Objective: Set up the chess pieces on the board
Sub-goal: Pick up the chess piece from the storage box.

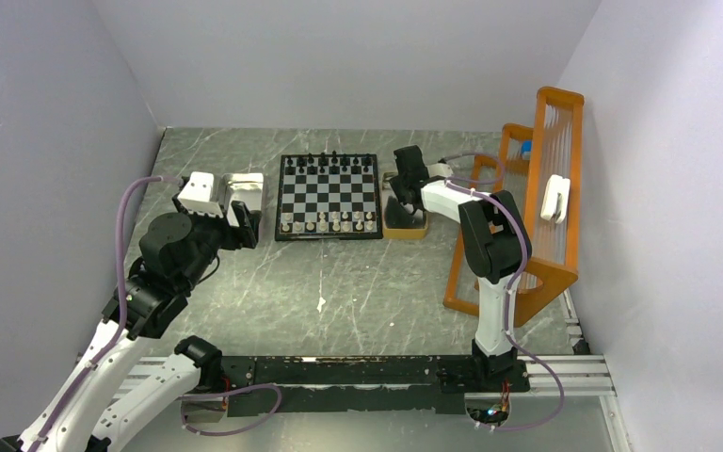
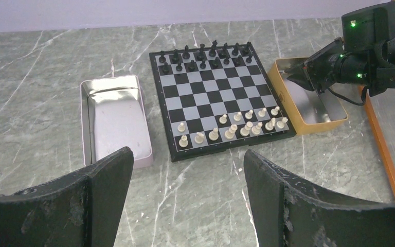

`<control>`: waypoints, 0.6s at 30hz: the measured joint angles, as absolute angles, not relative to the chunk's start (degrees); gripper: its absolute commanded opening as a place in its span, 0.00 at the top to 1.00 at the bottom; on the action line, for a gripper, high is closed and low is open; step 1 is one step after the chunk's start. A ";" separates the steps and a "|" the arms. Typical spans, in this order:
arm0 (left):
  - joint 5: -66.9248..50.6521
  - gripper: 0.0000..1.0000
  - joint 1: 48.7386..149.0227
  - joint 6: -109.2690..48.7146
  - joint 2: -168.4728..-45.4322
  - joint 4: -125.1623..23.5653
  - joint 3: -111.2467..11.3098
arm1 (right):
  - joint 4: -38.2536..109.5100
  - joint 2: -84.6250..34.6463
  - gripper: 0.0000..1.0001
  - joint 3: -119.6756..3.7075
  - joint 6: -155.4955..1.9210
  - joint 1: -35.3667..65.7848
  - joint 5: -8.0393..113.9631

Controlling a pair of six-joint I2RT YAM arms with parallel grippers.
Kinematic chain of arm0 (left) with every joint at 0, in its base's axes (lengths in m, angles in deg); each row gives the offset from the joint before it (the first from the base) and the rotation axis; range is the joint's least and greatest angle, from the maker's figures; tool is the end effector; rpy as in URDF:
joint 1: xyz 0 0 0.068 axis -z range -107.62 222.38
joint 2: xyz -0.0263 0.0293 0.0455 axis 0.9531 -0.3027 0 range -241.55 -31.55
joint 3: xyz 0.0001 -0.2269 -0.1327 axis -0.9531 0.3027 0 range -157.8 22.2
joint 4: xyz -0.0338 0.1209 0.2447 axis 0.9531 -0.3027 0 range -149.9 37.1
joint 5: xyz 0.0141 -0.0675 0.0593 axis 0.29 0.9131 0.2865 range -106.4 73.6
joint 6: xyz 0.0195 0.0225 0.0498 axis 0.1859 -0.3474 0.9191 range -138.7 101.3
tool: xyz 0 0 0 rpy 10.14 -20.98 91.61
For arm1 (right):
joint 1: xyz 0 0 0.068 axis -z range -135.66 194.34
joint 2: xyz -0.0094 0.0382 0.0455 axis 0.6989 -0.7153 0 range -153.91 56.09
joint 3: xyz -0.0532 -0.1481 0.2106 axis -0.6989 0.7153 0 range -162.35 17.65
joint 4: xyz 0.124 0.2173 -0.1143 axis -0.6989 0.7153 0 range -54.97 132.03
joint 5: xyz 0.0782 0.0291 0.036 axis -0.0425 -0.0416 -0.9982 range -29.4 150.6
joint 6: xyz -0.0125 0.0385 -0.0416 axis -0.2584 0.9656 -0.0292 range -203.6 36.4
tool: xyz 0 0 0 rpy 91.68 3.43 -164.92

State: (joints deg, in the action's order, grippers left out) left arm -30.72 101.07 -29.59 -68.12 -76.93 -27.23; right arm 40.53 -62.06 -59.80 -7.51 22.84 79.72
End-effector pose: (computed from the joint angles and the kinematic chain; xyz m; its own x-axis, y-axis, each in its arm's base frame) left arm 0.1523 -0.0716 0.3589 -0.2146 -0.0913 -0.9724 0.2156 0.9666 -0.1384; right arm 0.4274 0.1538 0.1317 -0.2928 0.8704 -0.3959 0.6193 0.4881 0.6150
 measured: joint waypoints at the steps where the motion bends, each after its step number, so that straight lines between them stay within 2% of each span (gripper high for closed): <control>1: -30.72 0.17 101.07 -29.59 -68.08 -76.93 -27.23 | 40.53 -62.06 0.74 -59.80 -6.89 22.84 79.72; 18: -30.72 0.17 101.07 -29.59 -68.08 -76.93 -27.23 | 39.52 -64.94 0.70 -60.35 0.08 22.73 79.02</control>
